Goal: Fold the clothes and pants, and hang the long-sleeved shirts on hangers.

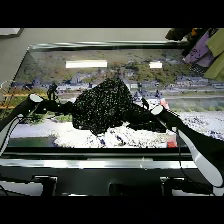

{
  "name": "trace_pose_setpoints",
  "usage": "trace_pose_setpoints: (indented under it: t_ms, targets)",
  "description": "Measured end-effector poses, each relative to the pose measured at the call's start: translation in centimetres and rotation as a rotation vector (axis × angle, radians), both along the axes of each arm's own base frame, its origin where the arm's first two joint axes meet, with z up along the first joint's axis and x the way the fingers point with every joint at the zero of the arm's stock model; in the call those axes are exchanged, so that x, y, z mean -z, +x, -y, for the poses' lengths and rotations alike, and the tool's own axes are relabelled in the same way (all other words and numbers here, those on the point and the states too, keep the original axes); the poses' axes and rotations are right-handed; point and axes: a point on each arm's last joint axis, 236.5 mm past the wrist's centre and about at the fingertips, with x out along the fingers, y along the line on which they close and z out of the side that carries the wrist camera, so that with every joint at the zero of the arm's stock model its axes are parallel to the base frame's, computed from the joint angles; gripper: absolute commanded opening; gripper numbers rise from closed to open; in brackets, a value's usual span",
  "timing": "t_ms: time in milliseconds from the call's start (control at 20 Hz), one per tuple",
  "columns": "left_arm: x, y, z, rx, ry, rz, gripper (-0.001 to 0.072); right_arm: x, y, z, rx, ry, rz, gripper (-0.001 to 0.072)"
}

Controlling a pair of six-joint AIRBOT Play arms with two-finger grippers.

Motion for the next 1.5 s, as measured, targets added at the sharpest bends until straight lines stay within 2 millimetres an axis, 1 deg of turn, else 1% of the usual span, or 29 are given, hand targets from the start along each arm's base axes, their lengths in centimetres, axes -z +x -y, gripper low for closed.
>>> trace_pose_setpoints:
  t_ms: [100, 150, 200, 250, 350, 400, 450, 500, 550, 650, 750, 800, 850, 900, 950, 1000, 1050, 1100, 1200, 1300, 1400, 1500]
  targets:
    - [0.0, 0.0, 0.0, 0.000, 0.000, 0.000, 0.0027, 0.6, 0.7, -0.5, 0.035, 0.020, 0.001, 0.0433]
    - [0.0, 0.0, 0.0, 0.000, 0.000, 0.000, 0.0027, 0.9, 1.0, -0.8, 0.046, 0.022, 0.008, 0.0189]
    - [0.0, 0.0, 0.0, 0.000, 0.000, 0.001, 0.0026, 1.2, 1.1, -1.0, 0.048, 0.016, 0.013, 0.0038]
    - [-0.1, 0.0, 0.0, 0.000, 0.000, 0.003, 0.0025, 1.5, 0.9, -1.2, 0.035, 0.011, 0.016, 0.0039]
    - [-0.7, 0.4, -0.1, 0.000, 0.002, 0.019, 0.0022, 0.6, 1.1, -1.6, 0.023, 0.028, 0.033, 0.0038]
    - [-1.4, 0.8, -0.1, 0.001, 0.003, 0.038, 0.0022, -0.5, 1.4, -1.6, 0.017, 0.040, 0.054, 0.0038]
    - [-2.6, 1.6, -0.2, 0.002, 0.005, 0.068, 0.0022, -2.0, 1.9, -1.4, 0.013, 0.047, 0.082, 0.0038]
    - [-4.1, 2.4, -0.2, 0.004, 0.010, 0.104, 0.0022, -4.1, 3.0, -0.9, 0.022, 0.049, 0.125, 0.0038]
    - [-6.3, 3.5, -0.3, -0.001, 0.015, 0.152, 0.0022, -6.5, 4.0, -0.3, 0.027, 0.052, 0.175, 0.0038]
    - [-12.1, 6.0, -0.6, -0.012, 0.035, 0.282, 0.0022, -12.9, 5.8, 1.3, 0.029, 0.048, 0.303, 0.0038]
    - [-19.7, 8.0, -1.2, -0.034, 0.058, 0.439, 0.0023, -20.8, 7.3, 3.5, 0.038, 0.017, 0.461, 0.0038]
    - [-23.9, 8.6, -1.5, -0.051, 0.067, 0.523, 0.0023, -24.6, 7.4, 4.7, 0.040, -0.006, 0.539, 0.0039]
    - [-28.5, 8.7, -1.9, -0.072, 0.077, 0.611, 0.0023, -28.4, 7.3, 5.9, 0.046, -0.035, 0.618, 0.0039]
    - [-33.1, 8.3, -2.3, -0.096, 0.087, 0.697, 0.0023, -32.4, 6.8, 7.2, 0.054, -0.072, 0.701, 0.0039]
    - [-37.2, 7.5, -2.6, -0.120, 0.092, 0.775, 0.0023, -35.8, 6.1, 8.3, 0.064, -0.109, 0.774, 0.0039]
    - [-41.4, 6.2, -3.0, -0.147, 0.096, 0.852, 0.0023, -39.3, 5.0, 9.5, 0.078, -0.151, 0.848, 0.0039]
    - [-44.9, 4.6, -3.3, -0.173, 0.100, 0.918, 0.0023, -42.3, 3.7, 10.6, 0.093, -0.186, 0.912, 0.0039]
    - [-48.2, 2.6, -3.8, -0.205, 0.105, 0.979, 0.0023, -45.2, 2.0, 11.6, 0.107, -0.227, 0.978, 0.0039]
    - [-53.5, -1.7, -4.9, -0.275, 0.109, 1.077, 0.0023, -49.6, -1.7, 13.4, 0.135, -0.293, 1.075, 0.0040]
    - [-57.3, -6.5, -6.0, -0.344, 0.122, 1.152, 0.0024, -52.6, -5.8, 14.6, 0.157, -0.330, 1.148, 0.0040]
    - [-59.8, -11.0, -7.1, -0.401, 0.138, 1.201, 0.0024, -54.6, -9.8, 15.5, 0.176, -0.352, 1.205, 0.0040]
    - [-61.4, -15.0, -7.9, -0.443, 0.157, 1.243, 0.0024, -55.9, -13.4, 16.1, 0.190, -0.362, 1.253, 0.0040]
